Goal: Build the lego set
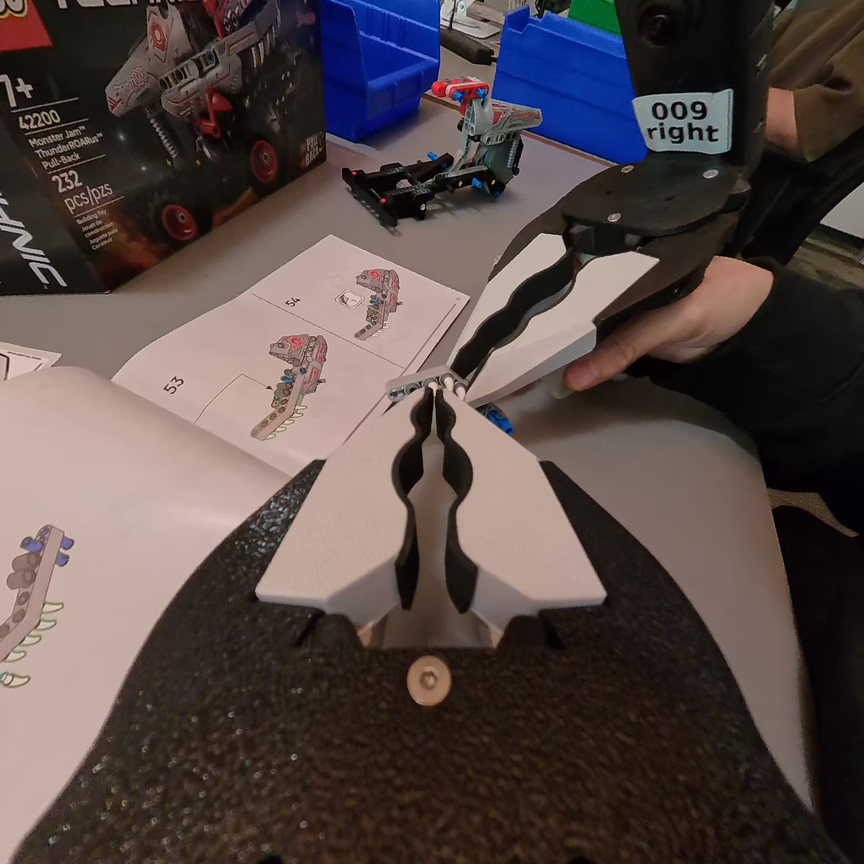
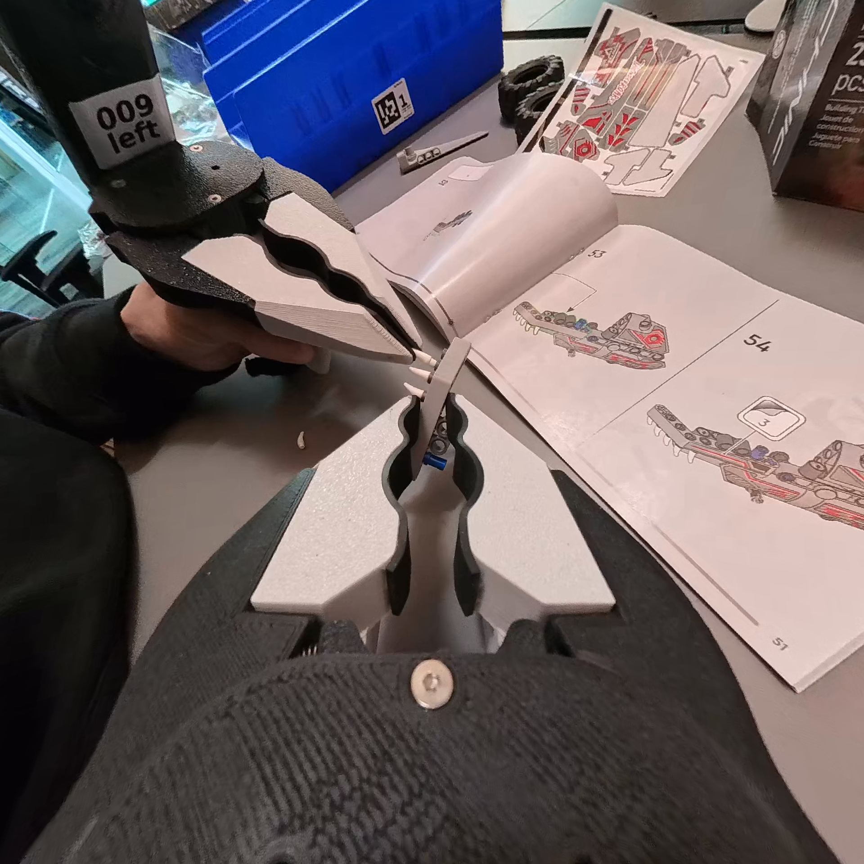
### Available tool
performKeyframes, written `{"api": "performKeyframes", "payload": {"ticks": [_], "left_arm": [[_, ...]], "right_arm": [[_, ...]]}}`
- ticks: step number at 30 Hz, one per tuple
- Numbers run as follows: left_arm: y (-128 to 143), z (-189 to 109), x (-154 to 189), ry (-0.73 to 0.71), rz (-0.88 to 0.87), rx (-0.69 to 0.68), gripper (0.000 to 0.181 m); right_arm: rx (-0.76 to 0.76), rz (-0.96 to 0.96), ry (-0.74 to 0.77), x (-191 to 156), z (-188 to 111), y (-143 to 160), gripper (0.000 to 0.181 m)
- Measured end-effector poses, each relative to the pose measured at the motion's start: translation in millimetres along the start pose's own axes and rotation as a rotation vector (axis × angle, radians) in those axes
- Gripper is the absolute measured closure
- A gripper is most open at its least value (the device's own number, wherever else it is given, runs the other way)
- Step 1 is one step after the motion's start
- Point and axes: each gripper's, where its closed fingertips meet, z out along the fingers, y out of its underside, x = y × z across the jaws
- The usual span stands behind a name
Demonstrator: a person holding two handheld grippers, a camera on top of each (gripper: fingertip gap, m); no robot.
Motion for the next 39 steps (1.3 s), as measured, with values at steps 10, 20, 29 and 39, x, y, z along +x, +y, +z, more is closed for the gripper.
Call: {"api": "performKeyframes", "payload": {"ticks": [10,20,29,39], "left_arm": [[-2,-1,-3,-0.078,0.074,0.014,0.181],[-19,-9,0,-0.062,0.096,0.129,0.181],[-32,-15,3,-0.085,0.161,0.215,0.181],[-27,-16,3,-0.089,0.175,0.185,0.181]], "right_arm": [[-0.002,-0.037,0.053,-3,5,0,0.171],[0.184,0.107,-0.016,-7,-4,-22,0.171],[0.272,0.118,-0.034,-13,-8,-32,0.171],[0.252,0.009,0.071,-15,-6,-30,0.171]]}}
